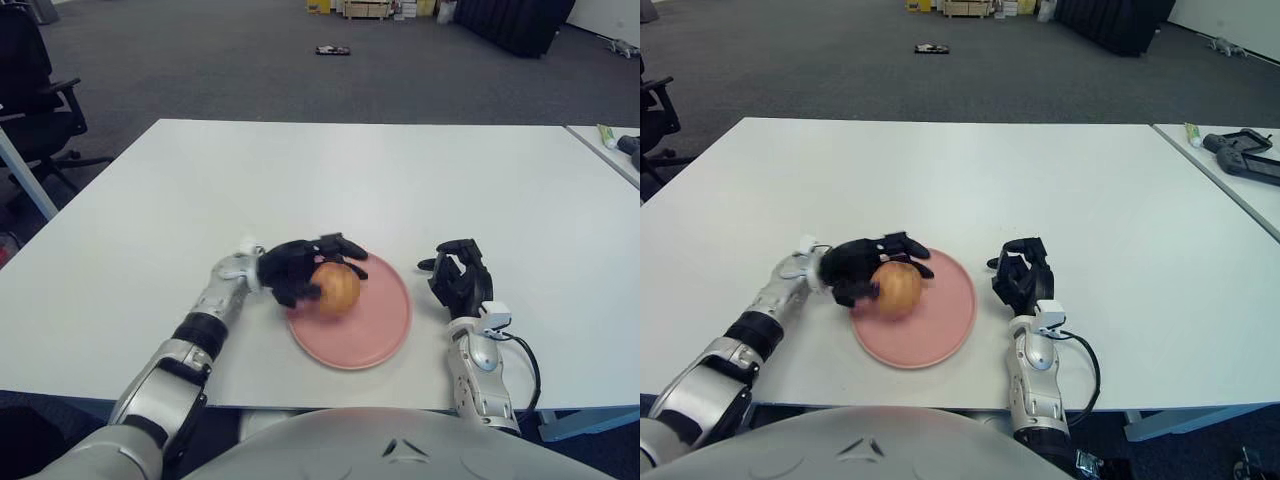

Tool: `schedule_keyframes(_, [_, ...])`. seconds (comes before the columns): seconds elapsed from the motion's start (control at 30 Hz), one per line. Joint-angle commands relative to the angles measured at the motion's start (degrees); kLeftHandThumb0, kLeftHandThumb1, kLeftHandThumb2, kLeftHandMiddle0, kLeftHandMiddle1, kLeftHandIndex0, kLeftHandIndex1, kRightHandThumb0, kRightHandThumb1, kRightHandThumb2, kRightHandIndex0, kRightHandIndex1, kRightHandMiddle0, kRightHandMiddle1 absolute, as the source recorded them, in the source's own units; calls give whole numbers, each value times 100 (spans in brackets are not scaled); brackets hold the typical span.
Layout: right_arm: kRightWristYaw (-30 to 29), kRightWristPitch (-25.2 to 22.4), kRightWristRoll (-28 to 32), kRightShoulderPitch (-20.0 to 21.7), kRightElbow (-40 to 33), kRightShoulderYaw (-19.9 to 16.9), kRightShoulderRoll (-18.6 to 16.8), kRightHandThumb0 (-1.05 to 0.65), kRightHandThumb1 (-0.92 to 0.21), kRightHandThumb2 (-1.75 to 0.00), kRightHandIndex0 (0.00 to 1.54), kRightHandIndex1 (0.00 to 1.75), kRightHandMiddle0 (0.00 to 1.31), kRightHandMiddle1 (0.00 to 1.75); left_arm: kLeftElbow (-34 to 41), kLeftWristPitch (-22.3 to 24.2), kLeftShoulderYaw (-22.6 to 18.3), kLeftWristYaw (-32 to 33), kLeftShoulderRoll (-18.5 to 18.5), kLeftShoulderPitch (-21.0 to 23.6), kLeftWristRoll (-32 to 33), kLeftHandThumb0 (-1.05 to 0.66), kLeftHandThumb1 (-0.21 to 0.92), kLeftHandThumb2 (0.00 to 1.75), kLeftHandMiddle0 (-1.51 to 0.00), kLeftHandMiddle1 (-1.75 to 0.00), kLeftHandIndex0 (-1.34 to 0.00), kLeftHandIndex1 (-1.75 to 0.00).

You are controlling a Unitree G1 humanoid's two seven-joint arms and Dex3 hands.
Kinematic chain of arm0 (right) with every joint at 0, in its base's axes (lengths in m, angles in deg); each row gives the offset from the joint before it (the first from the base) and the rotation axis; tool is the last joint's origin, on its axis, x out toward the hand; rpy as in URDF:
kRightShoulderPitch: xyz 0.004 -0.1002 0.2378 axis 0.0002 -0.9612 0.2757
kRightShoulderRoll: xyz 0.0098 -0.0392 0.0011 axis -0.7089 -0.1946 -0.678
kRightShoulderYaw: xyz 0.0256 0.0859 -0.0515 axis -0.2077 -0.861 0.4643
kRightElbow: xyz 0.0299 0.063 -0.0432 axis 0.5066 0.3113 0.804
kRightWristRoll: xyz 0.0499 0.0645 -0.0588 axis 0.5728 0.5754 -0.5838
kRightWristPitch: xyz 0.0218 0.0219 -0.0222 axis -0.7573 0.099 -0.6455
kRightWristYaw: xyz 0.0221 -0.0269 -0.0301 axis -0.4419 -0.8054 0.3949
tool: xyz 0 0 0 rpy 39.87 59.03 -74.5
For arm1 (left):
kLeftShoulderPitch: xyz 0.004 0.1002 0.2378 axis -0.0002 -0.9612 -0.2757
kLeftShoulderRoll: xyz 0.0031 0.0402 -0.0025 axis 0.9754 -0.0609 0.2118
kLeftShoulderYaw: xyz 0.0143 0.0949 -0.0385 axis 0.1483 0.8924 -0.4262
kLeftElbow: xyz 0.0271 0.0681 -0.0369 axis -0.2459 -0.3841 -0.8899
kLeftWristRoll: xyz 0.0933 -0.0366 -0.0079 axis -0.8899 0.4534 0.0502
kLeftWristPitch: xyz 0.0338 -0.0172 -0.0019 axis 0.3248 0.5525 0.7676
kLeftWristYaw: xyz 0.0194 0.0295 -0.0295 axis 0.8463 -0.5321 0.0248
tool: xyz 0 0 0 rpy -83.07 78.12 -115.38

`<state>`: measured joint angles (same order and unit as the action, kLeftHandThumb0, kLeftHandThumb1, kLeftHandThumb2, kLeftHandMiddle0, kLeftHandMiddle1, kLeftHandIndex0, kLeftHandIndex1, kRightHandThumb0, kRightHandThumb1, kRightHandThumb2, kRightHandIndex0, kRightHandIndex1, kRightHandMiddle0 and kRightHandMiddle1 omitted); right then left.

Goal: Put the apple into the plate.

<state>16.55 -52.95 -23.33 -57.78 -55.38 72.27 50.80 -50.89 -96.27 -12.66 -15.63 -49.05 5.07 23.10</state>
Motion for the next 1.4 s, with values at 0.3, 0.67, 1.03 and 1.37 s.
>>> schedule_keyframes(0.3, [21, -49, 66, 13, 139, -39, -131, -38, -70, -83, 57, 145, 33, 175, 1269, 1123, -1045, 496, -166, -514, 456, -104, 92, 90, 0, -35, 0, -46])
schedule_keyframes(0.67, [-60, -188, -2, -9, 104, -57, -132, -38, -71, -82, 54, 145, 32, 175, 2019, 2055, -1755, 1843, -288, -982, 546, -105, 92, 80, -10, -64, 0, -98])
schedule_keyframes(1.03, [-63, -165, 46, 15, 95, -44, -146, -38, -71, -82, 56, 146, 32, 175, 2578, 2280, -2382, 2850, -880, -1443, 909, -105, 92, 90, -11, -76, 0, -95])
schedule_keyframes(1.37, [-8, -91, 14, 8, 140, -29, -111, -38, -69, -85, 57, 145, 33, 175, 2597, 1734, -2815, 3566, -1382, -1559, 790, -93, 92, 106, -12, -81, 0, -90])
